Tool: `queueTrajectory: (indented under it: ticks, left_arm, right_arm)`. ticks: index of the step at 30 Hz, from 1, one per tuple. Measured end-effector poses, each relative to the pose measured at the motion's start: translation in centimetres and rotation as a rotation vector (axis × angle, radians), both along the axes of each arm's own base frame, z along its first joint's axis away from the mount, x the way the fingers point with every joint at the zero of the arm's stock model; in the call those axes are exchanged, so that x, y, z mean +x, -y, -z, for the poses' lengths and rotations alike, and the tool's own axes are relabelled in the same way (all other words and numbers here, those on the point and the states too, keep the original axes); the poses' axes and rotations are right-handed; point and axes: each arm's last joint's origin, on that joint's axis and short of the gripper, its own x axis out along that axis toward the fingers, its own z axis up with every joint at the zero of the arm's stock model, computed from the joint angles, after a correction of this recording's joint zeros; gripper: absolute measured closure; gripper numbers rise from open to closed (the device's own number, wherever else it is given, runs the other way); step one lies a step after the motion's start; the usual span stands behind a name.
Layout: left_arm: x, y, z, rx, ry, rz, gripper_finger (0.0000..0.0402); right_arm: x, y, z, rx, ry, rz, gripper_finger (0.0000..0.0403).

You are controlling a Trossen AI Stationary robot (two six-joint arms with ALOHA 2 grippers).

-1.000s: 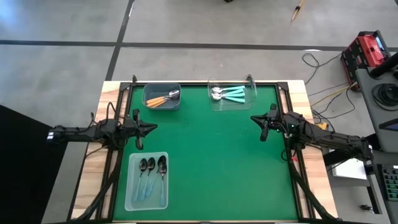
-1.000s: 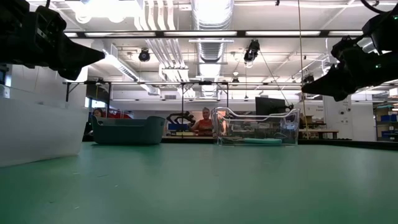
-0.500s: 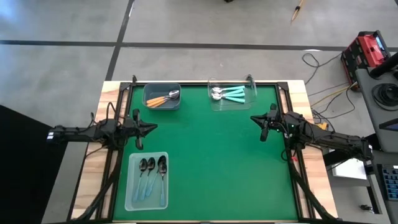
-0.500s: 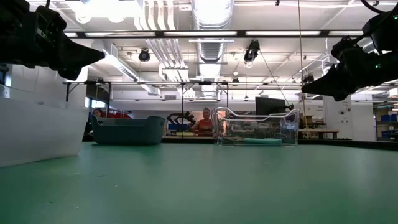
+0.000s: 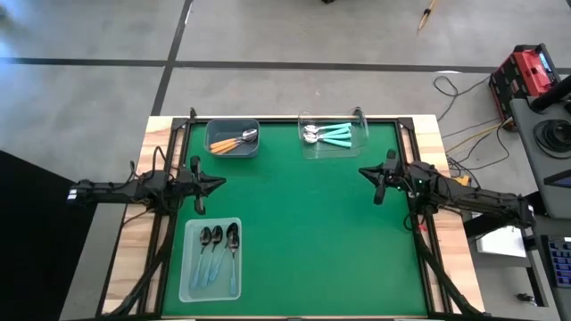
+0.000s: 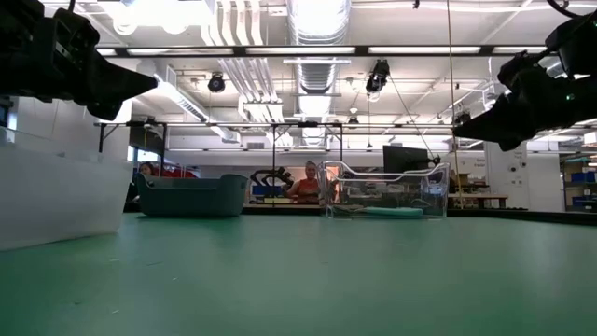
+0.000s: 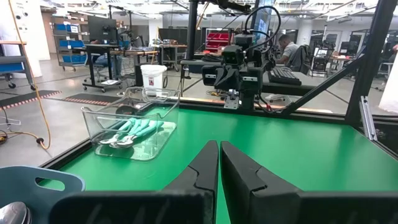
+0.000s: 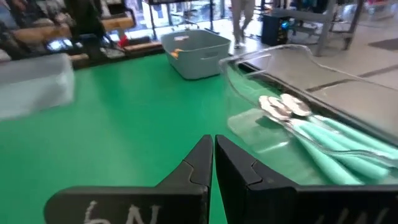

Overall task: Sort silverware by color (type)
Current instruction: Return to Home Position

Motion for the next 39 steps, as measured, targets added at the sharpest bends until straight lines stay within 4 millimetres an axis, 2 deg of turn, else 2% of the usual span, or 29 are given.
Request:
queueTrajectory:
  ticks: [4,10,16,21,23,33,39]
  left_arm:
    - [0.0,0.0,0.0,0.000,0.000,0.000,0.0401]
    - [0.0,0.0,0.0,0.000,-0.001,0.000,0.0401]
    - [0.0,0.0,0.0,0.000,-0.004,0.003,0.0401]
    - [0.0,0.0,0.0,0.000,-0.008,0.003,0.0401]
    - [0.0,0.0,0.0,0.000,-0.006,0.003,0.0401]
    - [0.0,0.0,0.0,0.000,-0.007,0.000,0.0401]
    - [0.1,0.0,0.0,0.000,-0.009,0.000,0.0401]
  right_arm:
    - [-0.1,-0.6,-0.5,0.056,0.110,-0.016,0.0394]
    - [-0.7,-1.8,-1.7,-0.090,0.250,-0.094,0.0394]
    - [-0.6,-2.2,-1.5,-0.129,0.223,-0.187,0.0394]
    - [-0.6,-2.7,-1.5,-0.283,0.200,-0.369,0.0394]
    - [-0.6,-2.7,-1.6,-0.295,0.202,-0.387,0.0394]
    - [-0.6,-2.7,-1.6,-0.106,0.240,-0.375,0.0394]
    - [-0.6,-2.7,-1.6,-0.065,0.253,-0.363,0.0394]
